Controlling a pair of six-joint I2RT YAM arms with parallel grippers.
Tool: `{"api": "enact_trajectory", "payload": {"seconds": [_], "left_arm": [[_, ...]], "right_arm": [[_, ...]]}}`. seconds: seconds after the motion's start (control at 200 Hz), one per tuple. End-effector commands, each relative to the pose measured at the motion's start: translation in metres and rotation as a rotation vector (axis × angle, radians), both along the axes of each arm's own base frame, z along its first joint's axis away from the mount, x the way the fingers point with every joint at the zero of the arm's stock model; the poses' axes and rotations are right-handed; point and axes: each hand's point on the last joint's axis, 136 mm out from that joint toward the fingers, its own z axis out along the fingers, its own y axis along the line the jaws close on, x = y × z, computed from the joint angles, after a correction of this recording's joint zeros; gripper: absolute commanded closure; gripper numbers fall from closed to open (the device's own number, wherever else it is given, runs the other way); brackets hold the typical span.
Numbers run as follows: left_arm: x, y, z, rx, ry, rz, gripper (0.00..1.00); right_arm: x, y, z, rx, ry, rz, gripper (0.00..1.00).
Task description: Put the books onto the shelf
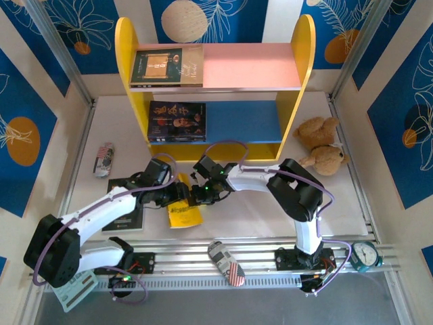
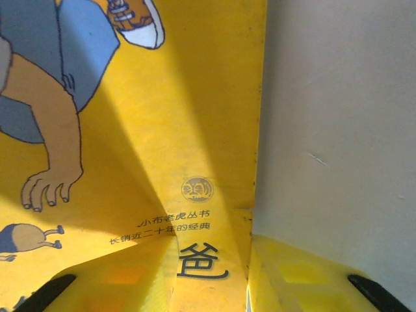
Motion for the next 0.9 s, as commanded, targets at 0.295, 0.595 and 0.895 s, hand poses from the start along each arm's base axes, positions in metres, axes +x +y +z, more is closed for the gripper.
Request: {"api": "enact_trajectory", "payload": {"seconds": [0.295, 0.595, 0.895], "left_arm": [[0.003, 0.008, 0.017, 0.109, -0.033, -0.053, 0.54], [0.002, 0.016, 0.021, 0.156, -0.036, -0.057, 0.56], [0.001, 0.018, 0.023, 0.163, -0.039, -0.062, 0.67]], "right_arm": [[-0.001, -0.026, -0.011, -0.059, 0.024, -0.050, 0.47], [0.002, -0.035, -0.010, -0.087, 0.012, -0.064, 0.45], [0.002, -0.036, -0.010, -0.091, 0.009, -0.065, 0.45]]}}
